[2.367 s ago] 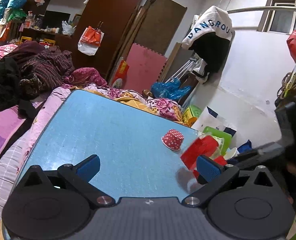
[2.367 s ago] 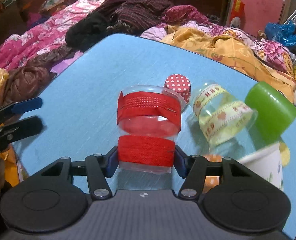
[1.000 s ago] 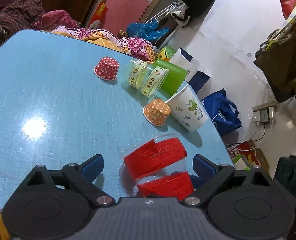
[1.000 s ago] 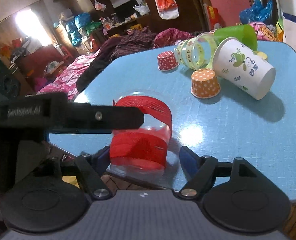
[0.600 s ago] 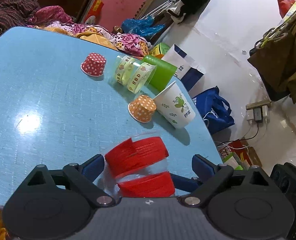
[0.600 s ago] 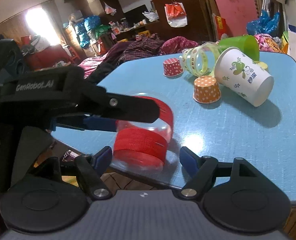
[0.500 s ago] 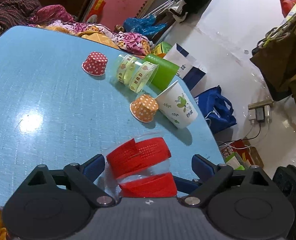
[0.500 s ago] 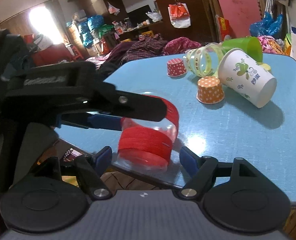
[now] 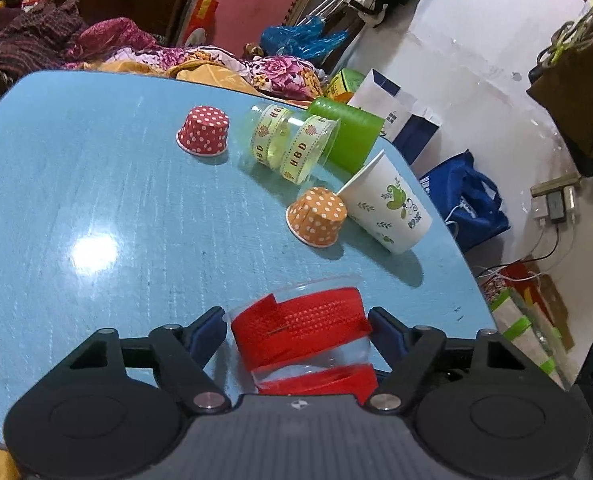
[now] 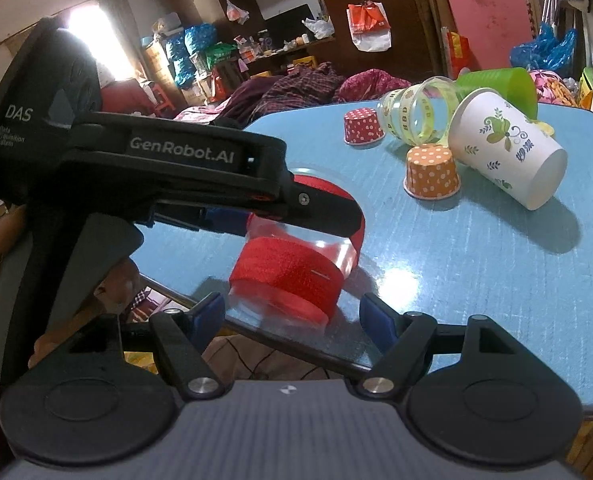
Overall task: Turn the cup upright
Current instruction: 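Bring the left tool to the held cup and grasp its rim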
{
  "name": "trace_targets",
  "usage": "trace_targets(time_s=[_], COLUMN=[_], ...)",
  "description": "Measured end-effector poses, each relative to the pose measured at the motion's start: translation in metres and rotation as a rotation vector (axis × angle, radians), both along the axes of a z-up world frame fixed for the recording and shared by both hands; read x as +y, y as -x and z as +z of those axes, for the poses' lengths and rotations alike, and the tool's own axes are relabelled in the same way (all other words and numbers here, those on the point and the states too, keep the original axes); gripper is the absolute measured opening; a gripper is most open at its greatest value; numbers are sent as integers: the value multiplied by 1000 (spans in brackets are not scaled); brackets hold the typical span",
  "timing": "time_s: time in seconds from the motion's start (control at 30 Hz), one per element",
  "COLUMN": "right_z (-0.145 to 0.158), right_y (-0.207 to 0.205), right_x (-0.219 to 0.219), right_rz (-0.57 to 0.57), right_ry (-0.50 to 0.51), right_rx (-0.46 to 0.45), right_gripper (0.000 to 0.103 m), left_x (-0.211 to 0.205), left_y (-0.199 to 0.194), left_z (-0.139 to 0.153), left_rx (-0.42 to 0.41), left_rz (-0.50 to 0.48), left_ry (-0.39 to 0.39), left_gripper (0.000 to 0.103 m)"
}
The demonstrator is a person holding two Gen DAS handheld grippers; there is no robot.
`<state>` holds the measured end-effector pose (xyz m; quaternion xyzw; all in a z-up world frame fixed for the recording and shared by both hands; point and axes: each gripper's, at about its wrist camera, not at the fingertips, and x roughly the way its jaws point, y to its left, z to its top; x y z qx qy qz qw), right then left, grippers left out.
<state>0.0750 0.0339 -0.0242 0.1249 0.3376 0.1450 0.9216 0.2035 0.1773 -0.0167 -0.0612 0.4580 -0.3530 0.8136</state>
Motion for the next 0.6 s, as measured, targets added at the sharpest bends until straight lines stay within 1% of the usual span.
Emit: trace_targets(time_s=[0.17,0.27,0.37,0.43,0.53,0.6], right_z=[1,1,1,0,0,-1], right_y=[4,8,11,14,17,19], right_x=[-1,-4,-11,-18,-27,-34], right_rz=[6,4,-7,-21,-36,-50], right_ry=[-4,-14,-34,-55,-86,-110], right_rx=[-2,-6,-16,-25,-39,-50], right_gripper=[76,76,76,76,76,76], left_x=[-2,-3,-1,3,8,11], left_y=[-1,1,4,4,6,9], left_z=[3,6,10,12,14,13], left_rx=[-21,-67,-151,-207,-306,-400], left_rz=[4,-29,-40,-19,13,49], left_ry=[-10,3,30,46,41,25], left_gripper=[77,77,77,77,77,77])
